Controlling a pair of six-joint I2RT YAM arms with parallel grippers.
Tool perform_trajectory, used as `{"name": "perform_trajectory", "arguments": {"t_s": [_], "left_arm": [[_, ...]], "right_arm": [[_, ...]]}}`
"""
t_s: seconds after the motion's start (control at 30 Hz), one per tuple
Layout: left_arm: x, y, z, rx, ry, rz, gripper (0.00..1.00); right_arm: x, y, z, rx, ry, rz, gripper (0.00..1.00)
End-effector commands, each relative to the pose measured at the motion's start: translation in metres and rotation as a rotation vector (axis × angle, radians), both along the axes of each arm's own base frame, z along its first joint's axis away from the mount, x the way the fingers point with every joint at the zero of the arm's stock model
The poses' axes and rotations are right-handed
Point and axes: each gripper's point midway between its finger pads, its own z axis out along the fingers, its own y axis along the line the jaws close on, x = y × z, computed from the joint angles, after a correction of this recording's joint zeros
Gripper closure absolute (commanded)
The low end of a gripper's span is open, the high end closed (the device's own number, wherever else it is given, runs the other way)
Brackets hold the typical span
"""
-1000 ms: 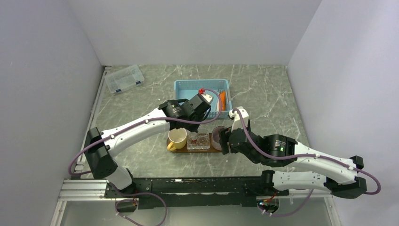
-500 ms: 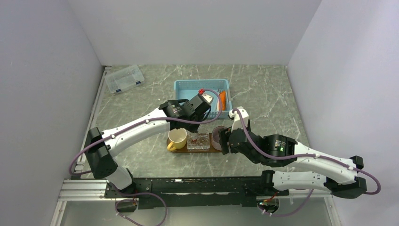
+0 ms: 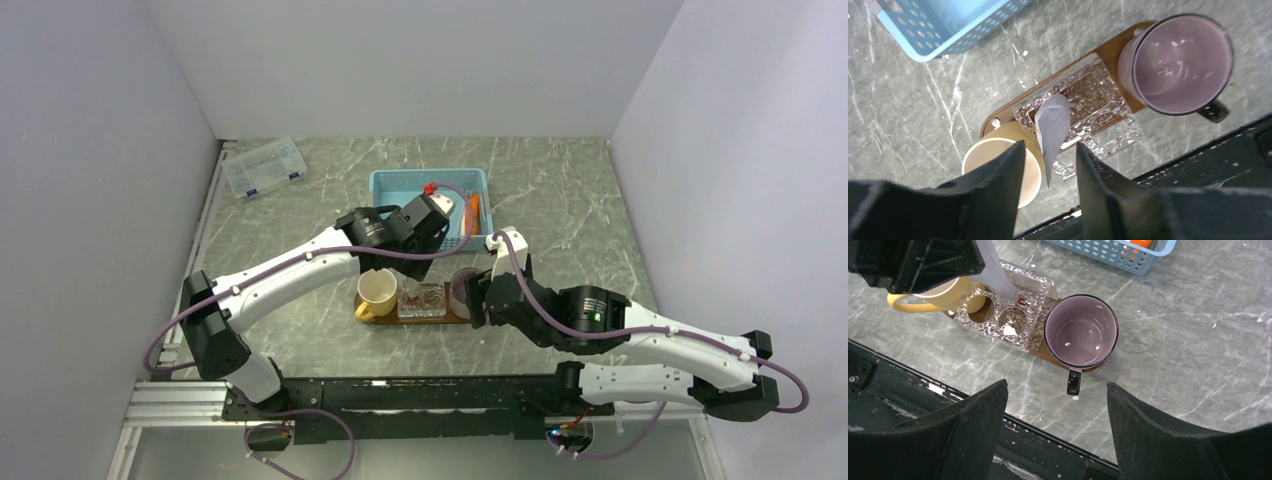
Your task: Prepare toiletry sets of a toothbrush and toothpaste on the tray
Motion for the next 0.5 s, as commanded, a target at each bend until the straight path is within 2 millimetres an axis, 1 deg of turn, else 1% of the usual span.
{"name": "perform_trajectory", "arguments": {"t_s": [0.0, 0.13, 0.23, 0.3, 0.47], "left_arm": [[0.008, -0.013, 0.044, -0.085, -0.077, -0.018, 0.49], [0.013, -0.014, 0.064, -0.106, -0.122, -0.026, 0.43], [0.017, -0.011, 0.079, -0.108, -0.155, -0.020, 0.39], [0.019, -0.006, 0.089, -0.104, -0.183, -0.011, 0.36], [0.024, 0.013, 0.118, -0.093, -0.262, 0.027, 0.28]], "right_arm": [[0.006, 0.007, 0.015, 0.037, -0.035, -0.014, 0.25], [0.010, 0.008, 0.023, 0.031, -0.046, -0.027, 0.24], [0.017, 0.007, 0.030, 0.024, -0.051, -0.054, 0.22], [0.023, 0.010, 0.032, 0.022, -0.041, -0.051, 0.22], [0.047, 0.013, 0.026, 0.013, 0.012, -0.062, 0.23]]}}
